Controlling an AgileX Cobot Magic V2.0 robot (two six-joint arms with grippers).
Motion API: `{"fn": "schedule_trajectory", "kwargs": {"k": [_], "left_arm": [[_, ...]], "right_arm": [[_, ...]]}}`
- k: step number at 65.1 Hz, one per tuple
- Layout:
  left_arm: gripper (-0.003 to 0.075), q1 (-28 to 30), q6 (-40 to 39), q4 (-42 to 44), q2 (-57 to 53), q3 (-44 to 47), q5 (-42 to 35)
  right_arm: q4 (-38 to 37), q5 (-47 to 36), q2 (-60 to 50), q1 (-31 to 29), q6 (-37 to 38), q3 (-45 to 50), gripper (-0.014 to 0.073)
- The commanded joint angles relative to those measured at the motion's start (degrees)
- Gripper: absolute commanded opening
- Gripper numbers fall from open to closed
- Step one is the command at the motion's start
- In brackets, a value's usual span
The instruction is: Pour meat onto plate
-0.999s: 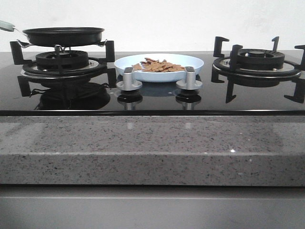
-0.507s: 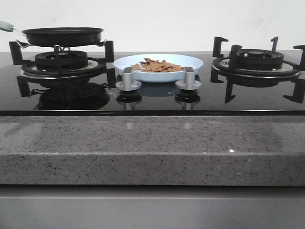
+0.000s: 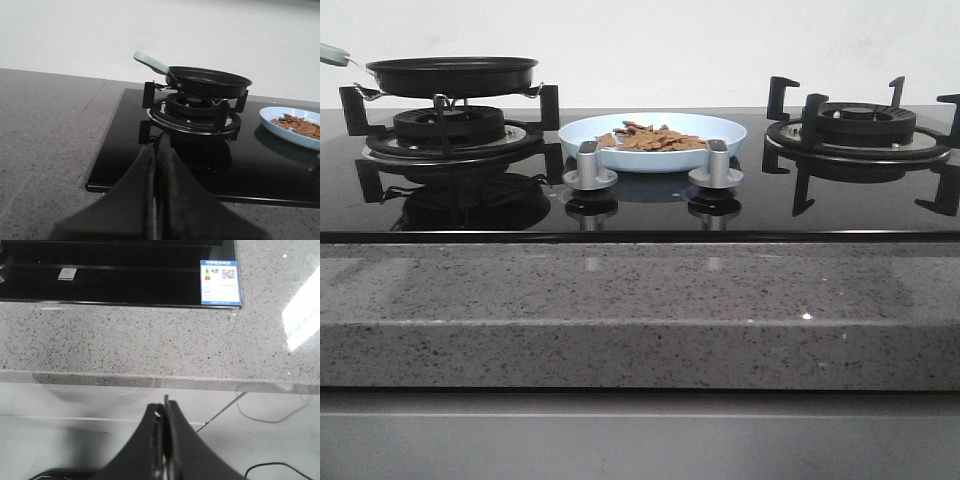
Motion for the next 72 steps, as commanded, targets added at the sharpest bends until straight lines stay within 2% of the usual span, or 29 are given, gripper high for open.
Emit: {"fn": "schedule_trajectory", "kwargs": {"k": [1, 51, 54, 62, 72], "left_arm": [[-0.0020, -0.81, -0.36, -0.46, -0.93, 0.39, -5.16], [-0.0020, -0.81, -0.36, -0.46, -0.93, 0.39, -5.16], [-0.0020, -0.81, -0.36, -0.46, -0.93, 0.39, -5.16], [-0.0020, -0.81, -0.36, -0.46, -0.93, 0.39, -5.16], [-0.0020, -0.81, -0.36, -0.46, -0.93, 0.39, -5.16]], "right_arm": [[-0.81, -3.13, 0.55, -0.29, -0.25, -1.36, -0.0071], [-1.29, -4.69, -1.06, -0.66, -0.25, -1.04, -0.0071], [-0.52, -7.14, -2.41, -1.87, -0.31, 0.02, -0.0071], [1.99, -22.45, -8.05, -7.72, -0.51, 7.87, -0.0069], [5.31, -41.46, -15.42, -11.43, -0.58, 21.21, -0.0069]]}}
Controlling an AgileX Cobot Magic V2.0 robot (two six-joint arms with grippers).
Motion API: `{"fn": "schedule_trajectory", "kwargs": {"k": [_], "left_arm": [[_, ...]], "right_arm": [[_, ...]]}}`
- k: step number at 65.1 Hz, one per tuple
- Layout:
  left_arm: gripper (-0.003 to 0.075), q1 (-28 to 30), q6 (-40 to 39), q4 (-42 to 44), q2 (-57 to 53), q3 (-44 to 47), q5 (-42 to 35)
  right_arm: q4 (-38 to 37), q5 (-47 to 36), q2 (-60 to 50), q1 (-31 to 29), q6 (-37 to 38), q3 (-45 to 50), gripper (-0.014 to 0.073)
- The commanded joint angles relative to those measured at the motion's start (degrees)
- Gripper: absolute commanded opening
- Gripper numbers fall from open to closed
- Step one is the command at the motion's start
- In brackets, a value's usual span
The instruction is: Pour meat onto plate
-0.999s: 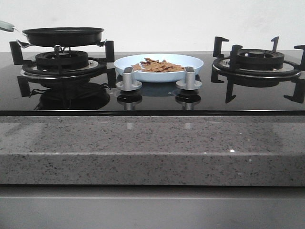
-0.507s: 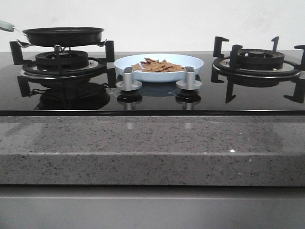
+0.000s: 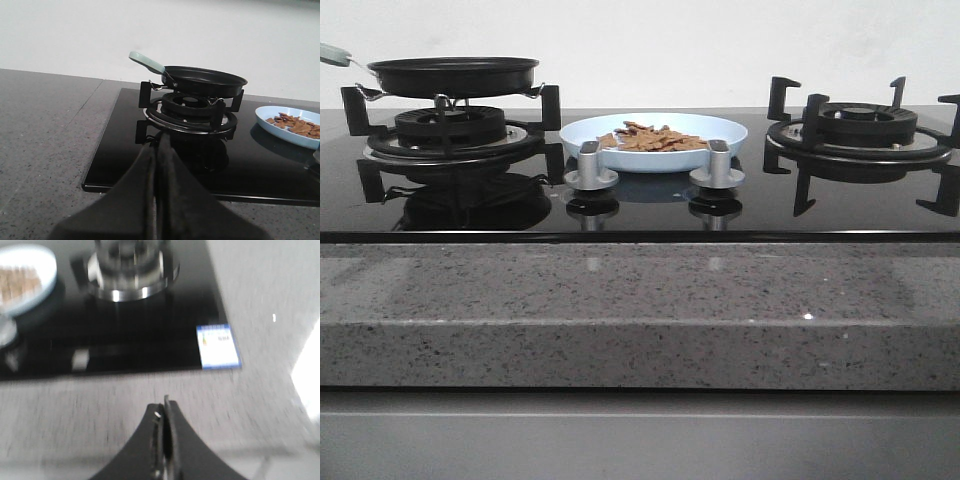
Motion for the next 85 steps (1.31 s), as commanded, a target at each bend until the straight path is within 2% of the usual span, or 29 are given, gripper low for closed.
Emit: {"fn": "schedule_trajectory", "kwargs": {"k": [1, 15, 30, 64, 85], "left_arm": [[-0.0020, -0.42, -0.36, -0.46, -0.93, 0.39, -5.16], [-0.0020, -0.42, -0.36, -0.46, -0.93, 0.39, -5.16], [-0.0020, -0.42, -0.36, -0.46, -0.93, 0.39, -5.16], [-0.0020, -0.42, -0.36, -0.46, -0.93, 0.39, -5.16], [-0.0020, -0.42, -0.36, -0.46, -0.93, 0.39, -5.16]], "right_arm": [[2.06, -16.37, -3.41, -2.02, -0.58, 6.35, -0.0069], [4.29, -31.86, -10.52, -3.15, -0.58, 20.81, -0.0069], [3.05, -41.33, -12.25, -2.45, -0.58, 27.50, -0.0069], [1.91, -41.47, -12.21, -2.51, -0.63, 27.43, -0.0069], [0.67, -38.46, -12.21, -2.51, -5.44, 27.43, -0.0069]]}}
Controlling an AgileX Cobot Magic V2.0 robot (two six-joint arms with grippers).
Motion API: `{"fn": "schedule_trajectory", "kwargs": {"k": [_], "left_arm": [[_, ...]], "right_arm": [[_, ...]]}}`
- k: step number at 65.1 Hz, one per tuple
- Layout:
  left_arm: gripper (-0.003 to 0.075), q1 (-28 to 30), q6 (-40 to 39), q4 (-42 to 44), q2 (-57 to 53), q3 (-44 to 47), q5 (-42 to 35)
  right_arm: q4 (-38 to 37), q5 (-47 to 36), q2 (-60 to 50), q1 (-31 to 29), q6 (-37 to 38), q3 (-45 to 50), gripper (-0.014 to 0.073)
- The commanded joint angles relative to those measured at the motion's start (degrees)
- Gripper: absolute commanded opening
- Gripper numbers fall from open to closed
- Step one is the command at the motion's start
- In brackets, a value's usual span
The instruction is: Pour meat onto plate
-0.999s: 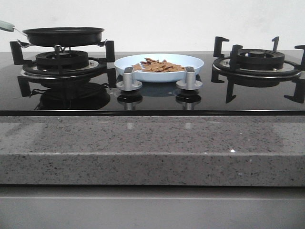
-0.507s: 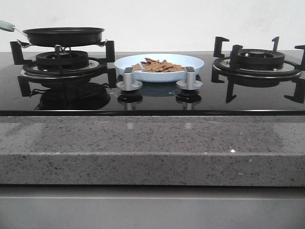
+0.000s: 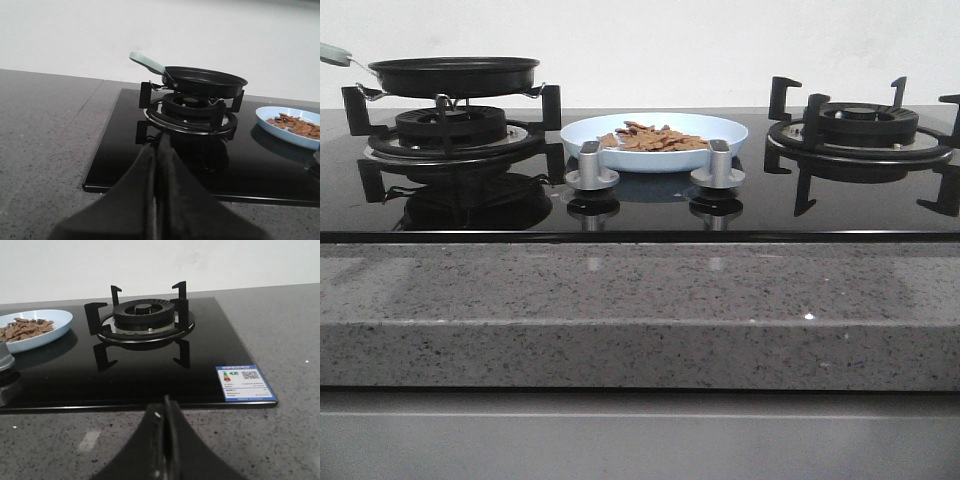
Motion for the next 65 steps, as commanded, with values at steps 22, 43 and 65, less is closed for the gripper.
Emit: {"fn": "schedule_trajectory", "kwargs": {"k": [22, 43, 65], "left_arm": [[-0.0020, -0.42, -0.36, -0.46, -0.93, 0.39, -5.13], [-0.0020, -0.42, -0.36, -0.46, -0.93, 0.39, -5.13], [-0.0020, -0.42, -0.36, -0.46, -0.93, 0.39, -5.13]], "right_arm": [[-0.75, -10.65, -0.96, -0.07, -3.01, -0.23, -0.0069], [-0.75, -11.92, -0.96, -0.07, -3.22, -0.23, -0.0069], [-0.75, -11.92, -0.96, -0.07, -3.22, -0.23, -0.0069]]}}
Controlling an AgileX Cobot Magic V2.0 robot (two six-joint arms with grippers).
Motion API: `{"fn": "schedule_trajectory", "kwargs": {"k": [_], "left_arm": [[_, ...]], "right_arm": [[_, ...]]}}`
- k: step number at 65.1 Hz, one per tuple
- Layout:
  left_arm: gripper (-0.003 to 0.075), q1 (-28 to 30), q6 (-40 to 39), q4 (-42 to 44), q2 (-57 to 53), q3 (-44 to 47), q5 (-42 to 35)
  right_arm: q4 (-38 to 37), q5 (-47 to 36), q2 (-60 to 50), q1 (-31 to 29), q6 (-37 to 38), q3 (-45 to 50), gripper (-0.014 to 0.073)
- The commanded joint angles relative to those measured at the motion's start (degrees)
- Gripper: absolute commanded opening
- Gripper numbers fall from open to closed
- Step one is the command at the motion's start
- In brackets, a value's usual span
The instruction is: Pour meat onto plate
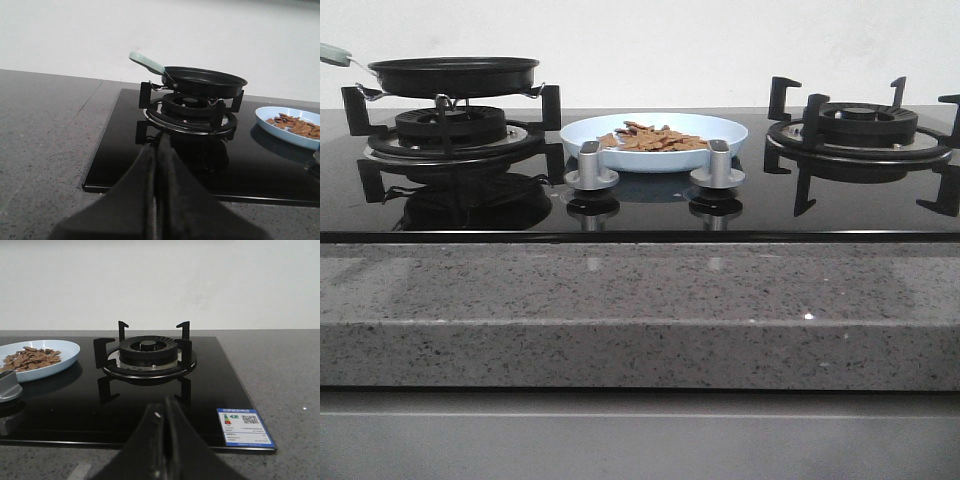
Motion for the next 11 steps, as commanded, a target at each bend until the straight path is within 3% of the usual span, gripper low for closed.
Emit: {"fn": "schedule_trajectory", "kwargs": {"k": [1, 11], "left_arm": [[-0.0020, -0.42, -0.36, -0.46, -0.93, 0.39, -5.03], [-0.0020, -0.42, -0.36, -0.46, -0.93, 0.39, -5.03]], "right_arm": [[-0.72, -4.89, -0.96, -0.07, -0.55, -0.23, -0.0069], [-0.72, -4.89, -0.96, -0.07, -0.55, -0.23, -0.0069]]}}
